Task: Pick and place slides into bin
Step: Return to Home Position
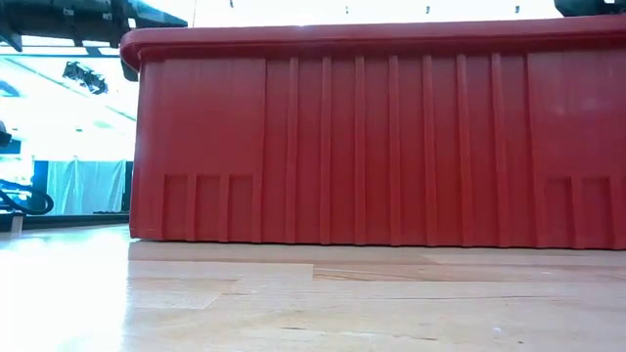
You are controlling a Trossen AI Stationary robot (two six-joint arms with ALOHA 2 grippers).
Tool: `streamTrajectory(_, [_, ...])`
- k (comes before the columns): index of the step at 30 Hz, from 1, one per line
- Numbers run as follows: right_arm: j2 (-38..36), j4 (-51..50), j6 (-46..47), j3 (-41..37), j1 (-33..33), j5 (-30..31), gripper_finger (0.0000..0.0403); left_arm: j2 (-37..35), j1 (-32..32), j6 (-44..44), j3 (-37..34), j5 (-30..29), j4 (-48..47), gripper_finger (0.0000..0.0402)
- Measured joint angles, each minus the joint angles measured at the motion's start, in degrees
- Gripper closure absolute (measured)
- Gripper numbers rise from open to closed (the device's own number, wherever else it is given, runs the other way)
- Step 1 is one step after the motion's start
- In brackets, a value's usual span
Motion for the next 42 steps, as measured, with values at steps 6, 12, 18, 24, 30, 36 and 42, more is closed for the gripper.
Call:
streamTrajectory(6, [-0.6, 0.2, 0.6, 0.5, 0.0, -0.2, 0.0259, 0.0, -6.0, 0.0, 0.0, 0.0, 0.0, 0.0336])
streamTrajectory(12, [-0.4, -0.7, 0.6, 3.6, 0.0, -0.6, 0.0259, 0.0, -11.1, 0.0, 0.0, 0.0, 0.0, 0.0334])
streamTrajectory(18, [-0.4, 0.0, 0.5, 6.4, 0.0, -0.4, 0.0259, 0.0, -15.0, 0.0, 0.0, 0.1, 0.0, 0.0326])
streamTrajectory(24, [-0.4, 0.3, 0.5, 8.6, 0.0, -0.3, 0.0259, 0.0, -16.6, 0.0, 0.0, 0.0, 0.0, 0.0333])
streamTrajectory(30, [-0.5, 0.4, 0.4, 10.0, 0.0, -0.1, 0.0259, 0.0, -17.2, 0.0, 0.0, 0.0, 0.0, 0.0331])
streamTrajectory(36, [-0.5, 0.4, 0.4, 10.3, 0.0, -0.1, 0.0259, 0.0, -17.2, 0.0, 0.0, 0.0, 0.0, 0.0322])
streamTrajectory(42, [-0.5, 0.5, 0.4, 10.3, 0.0, -0.1, 0.0259, 0.0, -17.2, 0.0, 0.0, 0.0, 0.0, 0.0327])
